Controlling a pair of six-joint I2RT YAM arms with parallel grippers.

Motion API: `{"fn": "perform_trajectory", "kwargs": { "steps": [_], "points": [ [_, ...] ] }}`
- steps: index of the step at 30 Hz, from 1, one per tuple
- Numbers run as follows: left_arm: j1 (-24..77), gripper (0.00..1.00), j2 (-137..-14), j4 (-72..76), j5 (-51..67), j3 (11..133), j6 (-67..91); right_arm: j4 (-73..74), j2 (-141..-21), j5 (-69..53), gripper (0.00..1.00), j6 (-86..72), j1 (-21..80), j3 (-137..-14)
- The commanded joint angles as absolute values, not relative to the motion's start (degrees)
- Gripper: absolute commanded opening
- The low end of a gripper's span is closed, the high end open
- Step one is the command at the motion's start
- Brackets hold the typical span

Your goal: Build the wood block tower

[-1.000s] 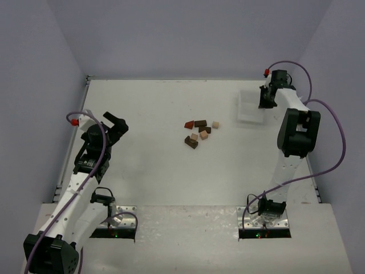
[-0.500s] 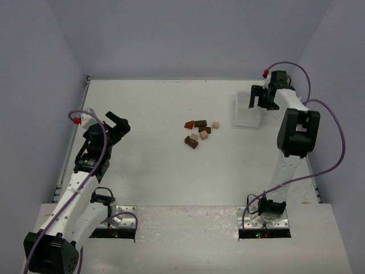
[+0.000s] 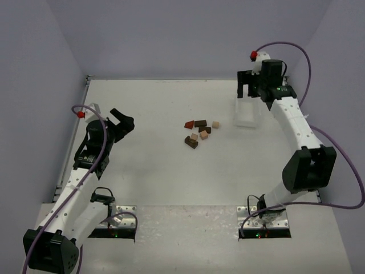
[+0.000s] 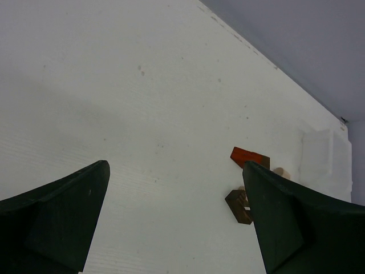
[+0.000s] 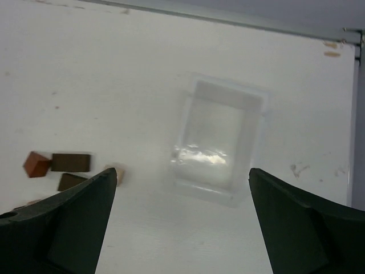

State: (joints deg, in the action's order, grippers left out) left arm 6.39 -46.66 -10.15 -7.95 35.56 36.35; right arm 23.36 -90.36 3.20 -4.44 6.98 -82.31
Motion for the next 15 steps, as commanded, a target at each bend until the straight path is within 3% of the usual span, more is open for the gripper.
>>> {"fn": "perform_trajectory", "kwargs": {
  "steps": [1,7,15],
  "points": [
    [8.4,1.00,-52.9,-8.1,3.1,40.6,34.2,22.1,-84.3,11.7,0.99,-14.0,17.1,-72.7],
    [19.6,1.00,-62.1,-9.4,-2.3,45.1,31.5,11.5,-74.0,3.8,0.99,-18.2,23.5,-55.1],
    [20.3,1.00,-62.0,-8.9,-5.4,42.2,32.8,8.2,-72.4,4.2,0.99,-18.8,29.6,-45.4]
  ]
}}
